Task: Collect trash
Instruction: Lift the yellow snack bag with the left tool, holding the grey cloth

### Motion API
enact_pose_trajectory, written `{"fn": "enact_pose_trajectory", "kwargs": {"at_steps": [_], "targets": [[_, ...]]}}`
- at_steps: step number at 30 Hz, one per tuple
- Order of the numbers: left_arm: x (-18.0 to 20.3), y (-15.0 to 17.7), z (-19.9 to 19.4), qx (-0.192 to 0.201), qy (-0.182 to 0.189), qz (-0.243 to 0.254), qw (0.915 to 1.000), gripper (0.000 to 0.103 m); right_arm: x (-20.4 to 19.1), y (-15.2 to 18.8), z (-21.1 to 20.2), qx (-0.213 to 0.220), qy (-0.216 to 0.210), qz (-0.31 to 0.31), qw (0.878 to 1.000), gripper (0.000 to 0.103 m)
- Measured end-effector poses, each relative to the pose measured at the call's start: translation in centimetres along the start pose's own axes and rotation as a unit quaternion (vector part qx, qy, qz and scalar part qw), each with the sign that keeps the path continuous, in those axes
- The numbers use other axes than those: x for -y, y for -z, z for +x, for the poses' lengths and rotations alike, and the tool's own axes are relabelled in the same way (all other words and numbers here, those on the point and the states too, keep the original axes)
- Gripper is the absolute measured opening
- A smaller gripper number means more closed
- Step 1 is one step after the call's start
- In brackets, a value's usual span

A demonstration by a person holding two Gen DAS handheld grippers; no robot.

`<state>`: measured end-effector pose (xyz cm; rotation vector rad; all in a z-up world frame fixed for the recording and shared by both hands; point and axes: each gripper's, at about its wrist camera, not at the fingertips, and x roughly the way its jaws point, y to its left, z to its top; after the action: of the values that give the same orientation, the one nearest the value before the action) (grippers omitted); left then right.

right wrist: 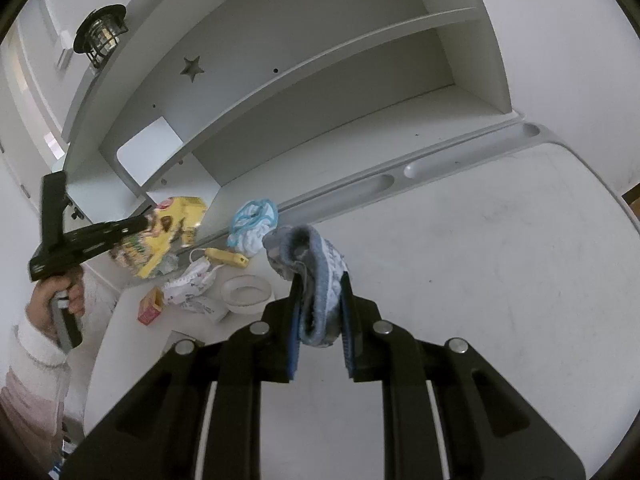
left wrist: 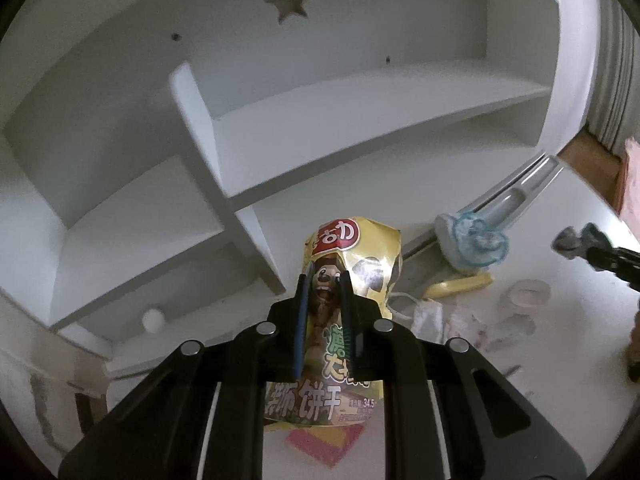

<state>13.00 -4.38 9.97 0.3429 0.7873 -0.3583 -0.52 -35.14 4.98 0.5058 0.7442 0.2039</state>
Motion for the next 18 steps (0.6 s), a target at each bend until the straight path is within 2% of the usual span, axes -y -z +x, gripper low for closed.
{"fn": "enact_pose_trajectory", "kwargs": {"at_steps": [4, 7, 11, 18], "targets": [[-0.5, 2.5, -3.7, 0.018, -0.012, -0.027, 0.9994, 0.014, -0.1, 0.0, 0.0, 0.001, 0.000, -0.002, 1.000, 0.017], [-1.7, 4.4, -4.9, 0.011, -0.023, -0.044, 0.9987, 0.014, -0.2, 0.0, 0.0, 0.000, 0.000, -0.004, 1.000, 0.017], [-3.9, 7.0, -4.7, -0.014, -0.039, -0.071, 0.9966, 0.014, -0.2, 0.0, -0.1, 0.003, -0.002, -0.004, 1.000, 0.017], [-5.0, 11.4, -4.5, -0.029, -0.034, -0.115, 0.9924, 0.013, -0.1, 0.0, 0.1, -0.004, -0.010, -0.003, 1.000, 0.017]]}}
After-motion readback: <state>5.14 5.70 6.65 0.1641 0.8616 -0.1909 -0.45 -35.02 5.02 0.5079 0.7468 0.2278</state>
